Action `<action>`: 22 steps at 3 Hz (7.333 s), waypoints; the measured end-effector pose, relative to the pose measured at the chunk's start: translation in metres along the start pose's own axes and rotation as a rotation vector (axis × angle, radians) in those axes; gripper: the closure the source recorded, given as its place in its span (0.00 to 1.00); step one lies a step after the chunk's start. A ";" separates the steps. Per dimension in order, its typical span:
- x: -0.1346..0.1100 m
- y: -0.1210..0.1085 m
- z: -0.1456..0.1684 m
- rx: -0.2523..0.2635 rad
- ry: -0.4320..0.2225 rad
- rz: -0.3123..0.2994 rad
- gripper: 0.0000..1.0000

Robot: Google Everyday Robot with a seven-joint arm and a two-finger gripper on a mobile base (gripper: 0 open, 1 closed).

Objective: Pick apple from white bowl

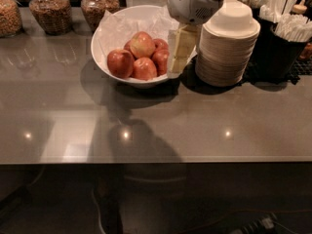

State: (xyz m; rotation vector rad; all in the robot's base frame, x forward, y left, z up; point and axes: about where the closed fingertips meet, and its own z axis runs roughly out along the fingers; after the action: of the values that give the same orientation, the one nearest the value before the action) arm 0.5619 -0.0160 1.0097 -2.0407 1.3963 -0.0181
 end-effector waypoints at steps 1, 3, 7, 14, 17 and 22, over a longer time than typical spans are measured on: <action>0.000 0.000 0.000 0.000 0.000 0.000 0.00; -0.018 -0.019 0.011 0.056 -0.158 -0.232 0.00; -0.060 -0.040 0.037 0.027 -0.253 -0.702 0.00; -0.017 -0.051 0.150 -0.315 -0.172 -0.595 0.01; -0.025 -0.045 0.148 -0.358 -0.224 -0.519 0.23; -0.022 -0.020 0.147 -0.441 -0.219 -0.483 0.26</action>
Offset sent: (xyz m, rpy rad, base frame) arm 0.0096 0.0109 0.0093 -0.0003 -0.2701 0.2646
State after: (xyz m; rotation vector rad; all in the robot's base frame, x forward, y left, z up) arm 0.6218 0.0812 0.9122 -2.6101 0.7944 0.3206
